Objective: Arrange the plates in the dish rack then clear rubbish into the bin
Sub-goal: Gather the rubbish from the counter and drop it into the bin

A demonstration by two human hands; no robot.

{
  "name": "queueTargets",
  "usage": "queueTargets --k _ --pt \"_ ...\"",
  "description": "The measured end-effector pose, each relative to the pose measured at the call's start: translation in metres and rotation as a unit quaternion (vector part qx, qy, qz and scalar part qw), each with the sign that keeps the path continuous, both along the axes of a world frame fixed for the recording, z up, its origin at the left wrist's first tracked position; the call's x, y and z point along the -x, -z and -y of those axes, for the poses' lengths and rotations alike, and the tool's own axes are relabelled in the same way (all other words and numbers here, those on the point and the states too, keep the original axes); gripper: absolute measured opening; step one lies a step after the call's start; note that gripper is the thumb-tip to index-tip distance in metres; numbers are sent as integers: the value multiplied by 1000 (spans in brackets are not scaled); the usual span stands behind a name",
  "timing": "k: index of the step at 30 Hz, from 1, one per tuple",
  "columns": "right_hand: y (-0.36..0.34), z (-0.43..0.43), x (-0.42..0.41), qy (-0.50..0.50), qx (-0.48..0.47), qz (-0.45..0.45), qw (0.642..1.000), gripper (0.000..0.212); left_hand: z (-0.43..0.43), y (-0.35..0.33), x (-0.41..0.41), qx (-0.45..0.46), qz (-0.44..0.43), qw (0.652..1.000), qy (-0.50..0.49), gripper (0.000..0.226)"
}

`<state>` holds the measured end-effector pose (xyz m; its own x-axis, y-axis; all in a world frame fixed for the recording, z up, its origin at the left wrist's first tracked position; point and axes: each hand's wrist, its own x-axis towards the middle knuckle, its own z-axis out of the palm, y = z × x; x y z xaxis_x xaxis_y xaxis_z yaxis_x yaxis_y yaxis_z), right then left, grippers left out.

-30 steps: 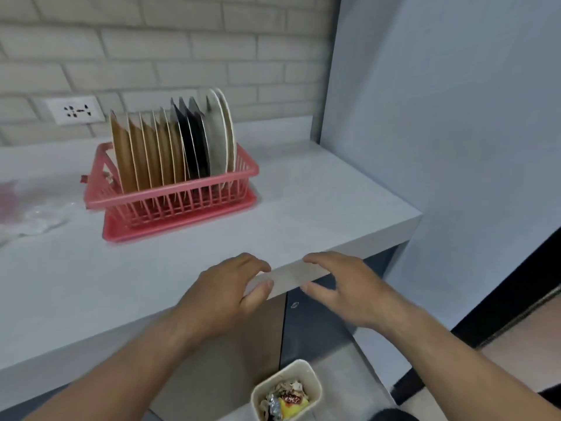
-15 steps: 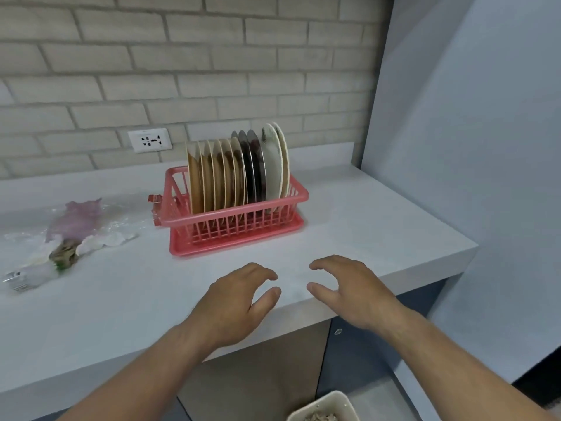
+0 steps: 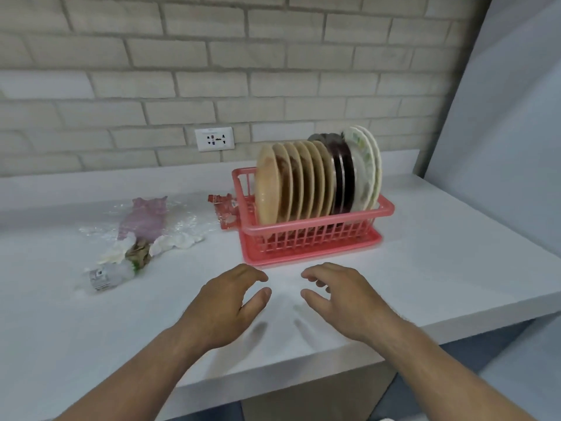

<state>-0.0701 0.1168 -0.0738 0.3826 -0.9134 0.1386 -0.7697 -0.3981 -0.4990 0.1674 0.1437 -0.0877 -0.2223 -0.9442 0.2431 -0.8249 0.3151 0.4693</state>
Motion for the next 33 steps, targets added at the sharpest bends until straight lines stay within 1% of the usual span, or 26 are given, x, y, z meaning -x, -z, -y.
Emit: queueTargets --k 4,8,12,14,18,21,23,24,27,29,33 --pt "9 14 -84 -28 -5 -3 1000 33 17 -5 -77 7 8 1000 -1 44" --pt "19 38 -163 -49 -17 -7 999 34 35 -7 -153 22 7 1000 -19 32" --pt "30 66 -223 -73 -22 -58 995 38 45 -7 -204 34 18 998 -44 21" --pt "34 85 -250 -75 -33 -75 994 40 52 -8 -223 38 18 997 -59 17" --pt "33 121 -295 -73 -1 -84 994 41 59 -7 -252 40 4 995 -87 9" --pt "30 144 -319 -73 -1 -97 993 42 67 -1 -271 32 18 993 -113 15" --pt "32 152 -328 -80 -8 -125 989 43 75 1 -279 28 26 991 -130 18" --pt "33 153 -331 -83 -9 -144 986 42 79 2 -282 25 25 990 -135 20" --pt "44 151 -332 -94 14 -195 976 28 90 4 -282 11 44 989 -140 22" --pt "51 147 -326 -97 29 -175 979 28 95 5 -278 1 58 988 -142 21" --pt "50 134 -306 -34 1 -10 999 28 110 1 -261 -85 126 975 -161 19"
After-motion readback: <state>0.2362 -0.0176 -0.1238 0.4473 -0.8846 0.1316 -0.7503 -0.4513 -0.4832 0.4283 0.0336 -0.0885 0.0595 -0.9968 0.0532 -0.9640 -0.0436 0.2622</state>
